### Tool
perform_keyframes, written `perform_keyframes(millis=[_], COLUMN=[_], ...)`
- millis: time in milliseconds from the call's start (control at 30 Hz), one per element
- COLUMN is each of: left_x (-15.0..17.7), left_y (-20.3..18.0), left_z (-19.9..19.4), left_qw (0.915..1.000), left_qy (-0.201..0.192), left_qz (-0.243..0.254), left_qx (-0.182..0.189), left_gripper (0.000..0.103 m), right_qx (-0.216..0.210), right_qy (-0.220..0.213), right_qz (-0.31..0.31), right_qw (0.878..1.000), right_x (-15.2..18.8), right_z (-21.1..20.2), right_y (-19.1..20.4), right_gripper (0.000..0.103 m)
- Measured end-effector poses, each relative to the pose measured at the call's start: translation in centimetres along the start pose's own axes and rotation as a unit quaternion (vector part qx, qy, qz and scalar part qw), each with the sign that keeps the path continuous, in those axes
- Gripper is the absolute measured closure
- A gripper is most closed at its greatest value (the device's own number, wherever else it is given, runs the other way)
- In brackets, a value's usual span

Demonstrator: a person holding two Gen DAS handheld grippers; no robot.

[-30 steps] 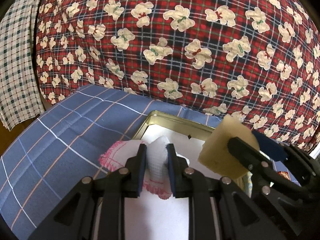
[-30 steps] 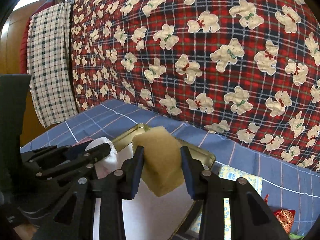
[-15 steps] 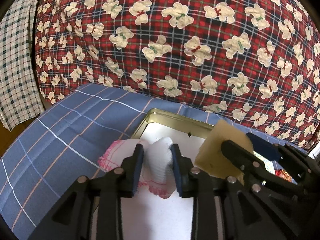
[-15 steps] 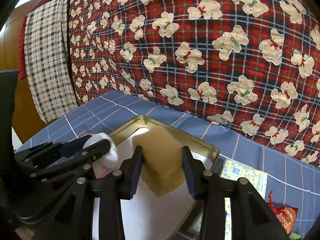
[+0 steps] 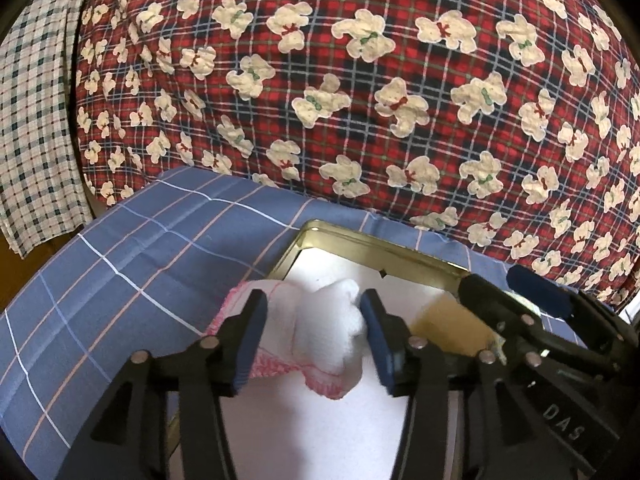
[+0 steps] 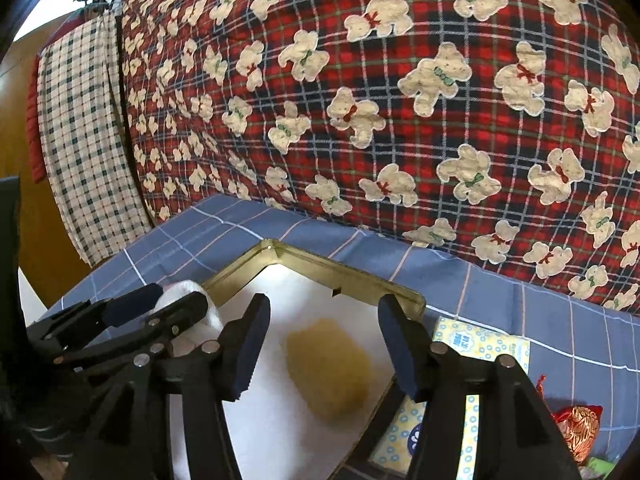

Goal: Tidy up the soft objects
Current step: 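Open the left tool over the tray while the right tool releases the sponge beside it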

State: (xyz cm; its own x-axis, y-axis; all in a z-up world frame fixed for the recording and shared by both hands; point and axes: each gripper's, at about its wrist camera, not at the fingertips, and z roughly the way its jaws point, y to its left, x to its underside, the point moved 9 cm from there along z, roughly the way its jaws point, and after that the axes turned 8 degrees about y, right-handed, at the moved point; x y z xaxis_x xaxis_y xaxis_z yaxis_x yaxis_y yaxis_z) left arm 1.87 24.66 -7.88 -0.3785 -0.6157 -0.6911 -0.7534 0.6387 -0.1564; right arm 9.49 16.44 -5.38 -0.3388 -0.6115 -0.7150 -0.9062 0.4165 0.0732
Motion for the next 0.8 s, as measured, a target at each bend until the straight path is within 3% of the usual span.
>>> perform_keyframes(millis=[200,333,400,467,667,800], left_x=[-0.1,-0.2,-0.2,-0.2,-0.7,-1.1], left_y=[0.3,0.6,0.2,-0.3,0.0,0.3], left_z=[-0.1,-0.5,-0.5,-0.7,-1.7,-3.0], left_qw=[1.0000,0.9996,0.9994,0.9991,0.9972,0.9935], left_qy=[-0.002,-0.007,-0.007,-0.009,-0.033,-0.059], left_qz=[-0.005,-0.020,-0.019,-0.015,-0.037,-0.057], left_qx=[0.002,0.020,0.027,0.039,0.057,0.078], left_gripper=[0.046,0.033,0.033,0.027,0.027,0.014], right_qx=[0.006,0.001,0.001,-0.004,-0.008,0.002], right_qy=[-0.017,-0.042,-0.055,-0.071,-0.118,-0.144], right_qz=[-0.003,0.001,0.005,0.011,0.017,0.029], right_qw=[1.000,0.999,0.999,0.997,0.993,0.989], right_x=[-0.3,-0.8,-1.1,-1.4,-2.2,-1.8], right_z=[-0.6,-1.7,-2.4,-3.3,-6.3,-8.5], right_y=[0.0,-0.1,-0.3,-0.5,-0.4,-1.2], right_gripper=[0.044,0.043,0.039,0.023,0.022,0.022])
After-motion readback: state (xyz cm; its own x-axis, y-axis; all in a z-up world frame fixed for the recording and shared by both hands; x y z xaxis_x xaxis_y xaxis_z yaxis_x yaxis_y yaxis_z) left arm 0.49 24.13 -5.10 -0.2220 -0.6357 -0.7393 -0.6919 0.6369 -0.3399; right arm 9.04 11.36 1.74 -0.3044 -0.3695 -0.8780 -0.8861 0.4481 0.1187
